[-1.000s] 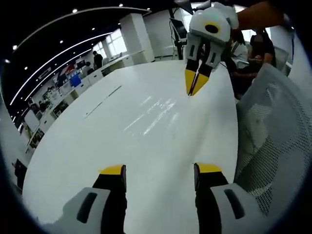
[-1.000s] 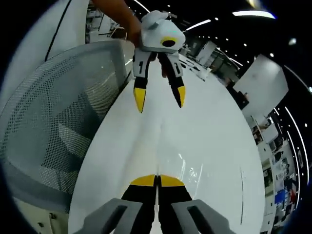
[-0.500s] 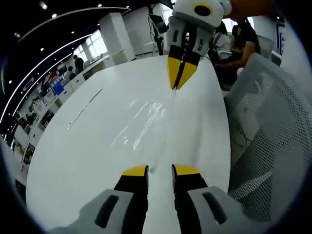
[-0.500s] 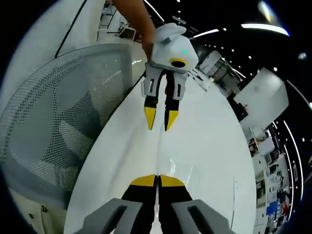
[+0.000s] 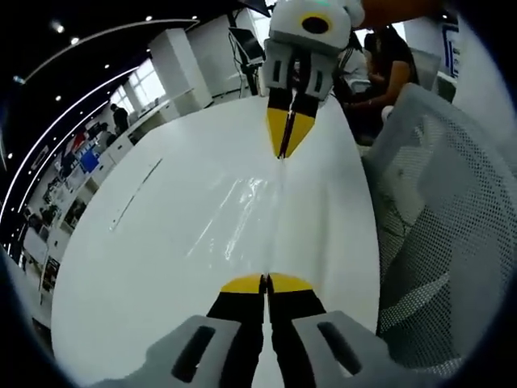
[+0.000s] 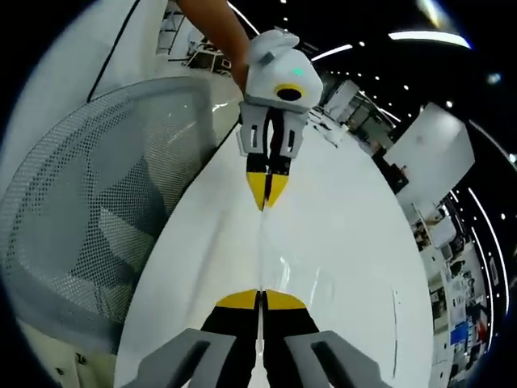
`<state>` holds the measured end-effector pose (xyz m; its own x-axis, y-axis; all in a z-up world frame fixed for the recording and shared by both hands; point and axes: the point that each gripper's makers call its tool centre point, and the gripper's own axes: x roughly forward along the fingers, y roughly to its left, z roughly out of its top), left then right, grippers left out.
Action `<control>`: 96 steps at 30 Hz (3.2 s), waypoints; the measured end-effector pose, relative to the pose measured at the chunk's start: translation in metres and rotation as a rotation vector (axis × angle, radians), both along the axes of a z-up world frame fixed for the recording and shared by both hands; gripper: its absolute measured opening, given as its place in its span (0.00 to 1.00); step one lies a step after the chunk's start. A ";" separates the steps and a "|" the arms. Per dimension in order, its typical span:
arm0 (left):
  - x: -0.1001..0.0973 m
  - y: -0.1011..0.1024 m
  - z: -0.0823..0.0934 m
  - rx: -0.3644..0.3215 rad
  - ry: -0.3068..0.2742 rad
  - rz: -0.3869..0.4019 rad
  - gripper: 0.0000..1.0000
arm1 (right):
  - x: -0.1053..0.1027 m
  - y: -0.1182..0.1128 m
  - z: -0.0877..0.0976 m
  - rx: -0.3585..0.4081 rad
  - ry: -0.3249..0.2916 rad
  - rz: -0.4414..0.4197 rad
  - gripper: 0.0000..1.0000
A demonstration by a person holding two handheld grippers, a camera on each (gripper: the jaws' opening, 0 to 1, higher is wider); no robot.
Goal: Open the resealable bag by pulling the two sides of the seal apart until the entire bag opening is separated and visibly accessible.
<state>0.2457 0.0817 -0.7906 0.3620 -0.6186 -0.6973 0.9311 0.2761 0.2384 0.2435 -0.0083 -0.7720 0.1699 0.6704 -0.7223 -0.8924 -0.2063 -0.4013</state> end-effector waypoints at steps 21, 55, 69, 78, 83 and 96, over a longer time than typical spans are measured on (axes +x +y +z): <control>-0.003 -0.011 0.013 0.031 -0.022 -0.064 0.00 | -0.006 0.047 0.010 0.131 0.157 -0.084 0.09; -0.011 -0.025 0.015 0.060 -0.061 -0.159 0.00 | -0.017 0.079 -0.007 0.099 0.249 -0.116 0.00; -0.005 -0.012 0.005 0.062 -0.031 -0.104 0.00 | -0.012 0.041 -0.022 0.028 0.236 -0.169 0.00; -0.011 -0.014 -0.001 0.087 -0.036 -0.130 0.00 | -0.015 0.036 -0.026 0.005 0.225 -0.162 0.00; -0.010 -0.019 0.001 0.065 -0.031 -0.120 0.08 | -0.015 0.038 -0.025 0.011 0.218 -0.152 0.00; -0.007 -0.025 -0.002 0.072 -0.032 -0.131 0.00 | -0.014 0.039 -0.022 0.038 0.202 -0.146 0.00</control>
<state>0.2392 0.0563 -0.7923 0.3041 -0.6109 -0.7310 0.9496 0.1334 0.2836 0.2298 0.0312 -0.7939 0.1215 0.6765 -0.7263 -0.9746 -0.0575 -0.2166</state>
